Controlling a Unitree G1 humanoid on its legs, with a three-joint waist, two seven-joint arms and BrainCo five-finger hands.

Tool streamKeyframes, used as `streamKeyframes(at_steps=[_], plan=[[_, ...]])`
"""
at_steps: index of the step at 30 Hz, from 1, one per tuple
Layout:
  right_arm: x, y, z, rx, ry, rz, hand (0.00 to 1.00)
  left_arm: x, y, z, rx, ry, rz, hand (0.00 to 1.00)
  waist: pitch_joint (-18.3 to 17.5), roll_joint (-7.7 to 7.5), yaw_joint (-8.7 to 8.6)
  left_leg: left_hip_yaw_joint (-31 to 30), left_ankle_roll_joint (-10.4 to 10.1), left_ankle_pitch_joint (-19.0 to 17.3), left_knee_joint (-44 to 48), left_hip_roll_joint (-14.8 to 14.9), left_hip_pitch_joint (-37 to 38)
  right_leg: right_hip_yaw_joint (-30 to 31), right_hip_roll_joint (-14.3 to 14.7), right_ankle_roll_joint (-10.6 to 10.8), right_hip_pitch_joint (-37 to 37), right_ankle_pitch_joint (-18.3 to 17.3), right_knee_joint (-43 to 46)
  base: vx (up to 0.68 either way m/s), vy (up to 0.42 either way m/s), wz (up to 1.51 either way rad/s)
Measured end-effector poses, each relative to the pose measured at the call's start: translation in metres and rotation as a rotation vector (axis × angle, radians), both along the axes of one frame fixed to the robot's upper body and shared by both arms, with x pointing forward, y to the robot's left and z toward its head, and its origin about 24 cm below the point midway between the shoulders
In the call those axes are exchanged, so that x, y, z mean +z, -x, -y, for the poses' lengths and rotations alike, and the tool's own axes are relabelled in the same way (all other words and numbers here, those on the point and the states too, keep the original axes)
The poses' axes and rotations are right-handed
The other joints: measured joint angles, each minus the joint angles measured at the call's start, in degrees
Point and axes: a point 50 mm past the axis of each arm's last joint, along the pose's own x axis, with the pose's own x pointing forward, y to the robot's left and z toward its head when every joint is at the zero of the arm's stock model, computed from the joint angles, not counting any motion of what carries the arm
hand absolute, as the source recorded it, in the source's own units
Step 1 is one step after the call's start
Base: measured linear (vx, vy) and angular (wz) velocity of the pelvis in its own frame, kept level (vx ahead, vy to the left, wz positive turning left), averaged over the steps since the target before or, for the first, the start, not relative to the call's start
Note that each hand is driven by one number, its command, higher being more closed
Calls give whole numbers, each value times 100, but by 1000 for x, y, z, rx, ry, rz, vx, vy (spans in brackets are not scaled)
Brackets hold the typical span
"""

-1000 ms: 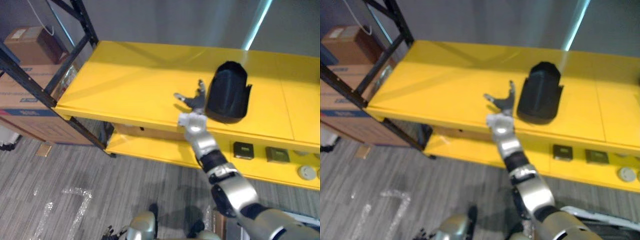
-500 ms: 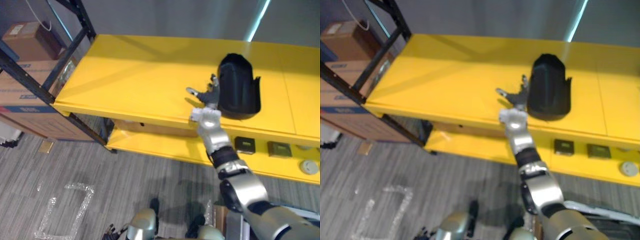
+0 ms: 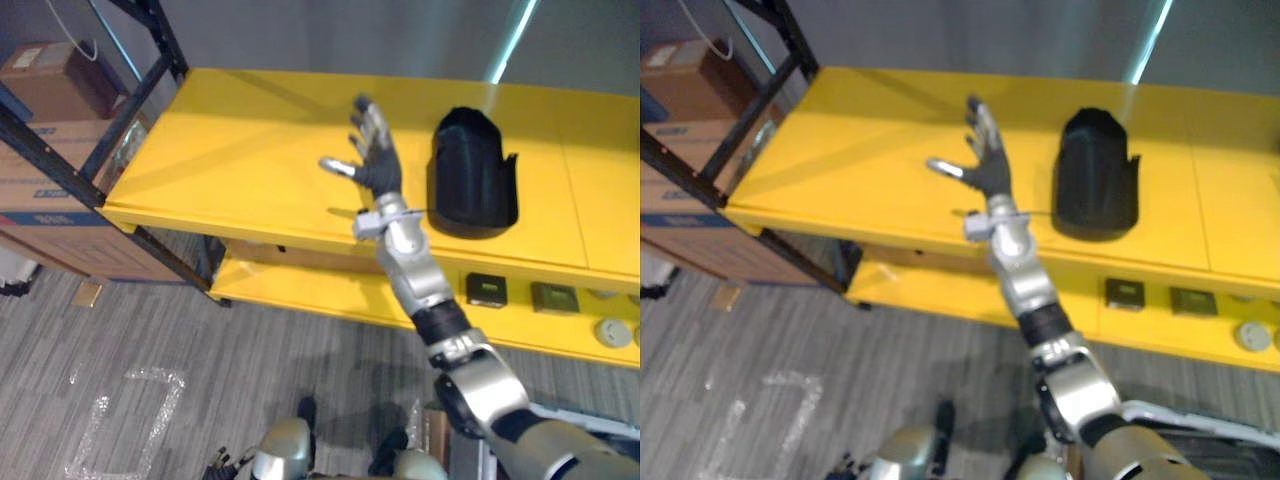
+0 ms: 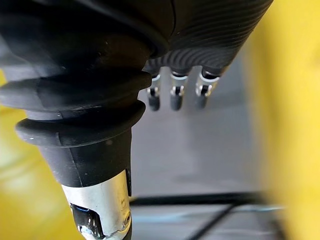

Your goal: Walk over and take plastic housings, then place them on the shelf

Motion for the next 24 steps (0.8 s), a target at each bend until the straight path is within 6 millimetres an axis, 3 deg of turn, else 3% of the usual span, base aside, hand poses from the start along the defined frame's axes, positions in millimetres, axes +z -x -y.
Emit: streamKeyframes(at_steps=[2,3,5,6,8,12,15,18,20,21,24], plan=[[13,21,11,24,-49,105,0,2,2,-11,3,-43,1,0,-153,-292,-47,172,-22,-13,-70,49,69,138,87,-6,19,75,-194,58,-21,-29],[14,25,17,18,-63,120,0,2,2,-12,2,-51,1,0,-198,-366,-94,219,-22,-13,-80,50,87,160,93,-3,33,88,-229,58,-1,-39],[13,38,54,-49,-129,155,0,4,2,-21,-10,-96,-7,0,-346,-595,-182,454,-37,-27,-182,62,272,361,149,11,128,184,-414,50,13,-41],[12,42,65,-79,-142,163,0,5,2,-24,-20,-107,-10,0,-389,-647,-234,512,-40,-30,-231,65,293,403,165,17,128,208,-465,29,21,-41],[1,55,108,-227,-151,152,0,5,3,-27,-25,-126,-17,0,-510,-791,-429,825,-70,-72,-352,91,397,666,228,11,90,353,-649,18,48,-56],[-39,77,166,-413,-159,10,0,4,4,-27,-18,-143,-38,0,-756,-803,-773,1290,-75,-161,-410,117,550,1097,290,25,11,484,-813,22,40,-67],[-86,103,201,-453,-150,-196,0,2,3,-24,-57,-153,-51,0,-970,-646,-1113,1568,-108,-223,-455,147,688,1398,359,24,-10,522,-885,46,12,-49],[-116,120,205,-390,-105,-334,0,3,-8,-21,-65,-150,-25,0,-1065,-515,-1306,1707,-143,-274,-470,191,781,1552,420,14,2,532,-910,6,-19,-33],[-130,127,198,-309,-75,-394,0,5,-19,-17,-88,-144,4,0,-1105,-459,-1389,1709,-143,-273,-472,202,785,1553,432,15,-1,532,-904,-29,-34,-7],[-135,127,191,-263,-58,-411,100,6,-24,-14,-111,-141,20,0,-1114,-449,-1387,1699,-143,-273,-473,204,785,1543,431,16,1,532,-899,-47,-24,3],[-146,126,170,-154,-47,-443,100,7,-26,-10,-116,-135,30,0,-1180,-459,-1351,1678,-144,-271,-486,203,777,1515,428,17,1,531,-900,-41,-17,7]])
